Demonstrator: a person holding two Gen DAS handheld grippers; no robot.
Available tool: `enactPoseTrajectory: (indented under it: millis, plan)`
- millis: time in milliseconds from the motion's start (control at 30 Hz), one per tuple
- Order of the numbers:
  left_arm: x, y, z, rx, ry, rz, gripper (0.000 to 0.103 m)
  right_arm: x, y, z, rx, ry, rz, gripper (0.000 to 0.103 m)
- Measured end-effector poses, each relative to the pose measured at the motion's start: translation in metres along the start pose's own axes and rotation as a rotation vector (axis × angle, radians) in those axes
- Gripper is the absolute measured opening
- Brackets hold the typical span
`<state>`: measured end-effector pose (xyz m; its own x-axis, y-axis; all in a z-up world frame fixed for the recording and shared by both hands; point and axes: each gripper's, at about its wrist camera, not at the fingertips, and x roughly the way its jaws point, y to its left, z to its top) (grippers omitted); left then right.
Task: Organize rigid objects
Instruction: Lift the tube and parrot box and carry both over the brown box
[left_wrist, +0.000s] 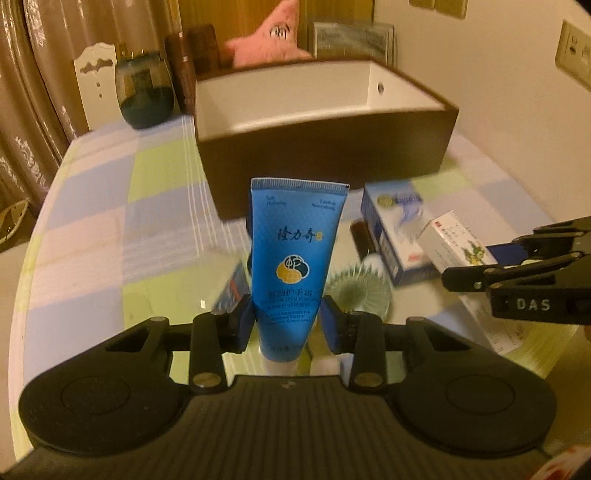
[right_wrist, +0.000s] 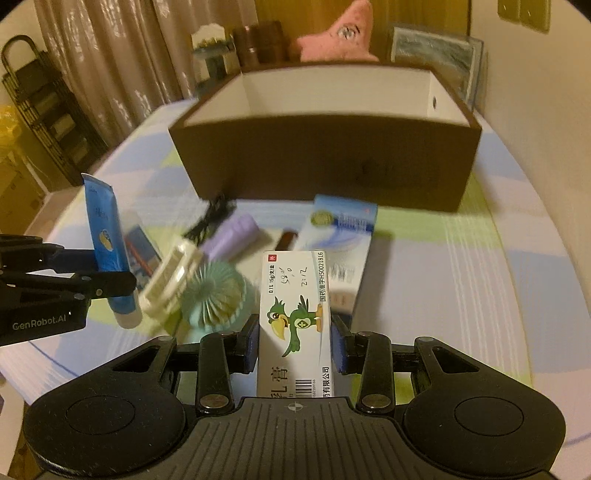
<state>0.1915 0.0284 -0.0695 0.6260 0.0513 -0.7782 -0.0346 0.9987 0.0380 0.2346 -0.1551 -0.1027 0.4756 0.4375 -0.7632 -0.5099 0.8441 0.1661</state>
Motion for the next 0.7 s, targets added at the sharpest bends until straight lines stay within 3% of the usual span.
enactPoseTrajectory:
  millis: [300,700]
  plan:
    - [-0.012,-0.004,0.055,-0.01,-0.08,0.011,0.035,-0.005,-0.012,0.051,-0.033,-0.092,0.024,0.039]
    - [0.006,-0.007,0.143,-0.036,-0.171,0.014,0.035,0.004,-0.044,0.14,-0.052,-0.231,0.028,0.039]
